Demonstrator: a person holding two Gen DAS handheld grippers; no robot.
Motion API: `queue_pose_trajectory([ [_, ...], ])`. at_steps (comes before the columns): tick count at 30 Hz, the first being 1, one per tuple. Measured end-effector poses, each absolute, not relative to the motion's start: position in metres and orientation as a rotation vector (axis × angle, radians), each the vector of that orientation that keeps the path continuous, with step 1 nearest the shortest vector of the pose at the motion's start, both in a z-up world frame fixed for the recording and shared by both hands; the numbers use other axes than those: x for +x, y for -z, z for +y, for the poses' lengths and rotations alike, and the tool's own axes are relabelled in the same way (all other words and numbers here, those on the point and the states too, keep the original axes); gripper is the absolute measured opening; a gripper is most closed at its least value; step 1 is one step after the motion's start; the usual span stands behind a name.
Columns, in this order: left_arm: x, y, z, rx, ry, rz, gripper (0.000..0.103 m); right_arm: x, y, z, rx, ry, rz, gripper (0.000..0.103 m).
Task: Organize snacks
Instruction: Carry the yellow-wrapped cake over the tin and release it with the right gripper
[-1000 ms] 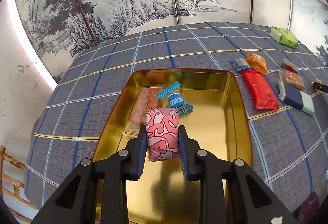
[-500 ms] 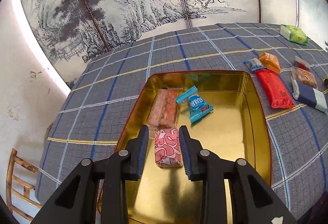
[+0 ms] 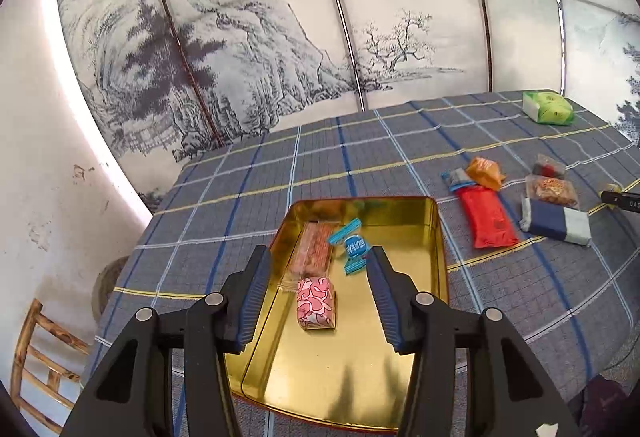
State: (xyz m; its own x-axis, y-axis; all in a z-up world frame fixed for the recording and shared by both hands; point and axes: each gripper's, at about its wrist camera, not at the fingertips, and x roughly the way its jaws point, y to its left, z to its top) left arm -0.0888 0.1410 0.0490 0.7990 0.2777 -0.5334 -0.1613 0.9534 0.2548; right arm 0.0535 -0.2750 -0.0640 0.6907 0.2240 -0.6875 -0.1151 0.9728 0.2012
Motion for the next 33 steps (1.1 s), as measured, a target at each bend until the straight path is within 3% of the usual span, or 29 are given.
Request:
queue_pose_trajectory([
  [14, -0.112, -0.076, 0.132, 0.214, -0.279, 0.541, 0.057, 0.023, 0.018, -0.232, 0.131, -0.314, 0.709, 0.039],
  [33, -0.125, -0.076, 0.164, 0.148, -0.336, 0.542, 0.06, -0.015, -0.056, -0.069, -0.014, -0.66, 0.606, 0.039],
])
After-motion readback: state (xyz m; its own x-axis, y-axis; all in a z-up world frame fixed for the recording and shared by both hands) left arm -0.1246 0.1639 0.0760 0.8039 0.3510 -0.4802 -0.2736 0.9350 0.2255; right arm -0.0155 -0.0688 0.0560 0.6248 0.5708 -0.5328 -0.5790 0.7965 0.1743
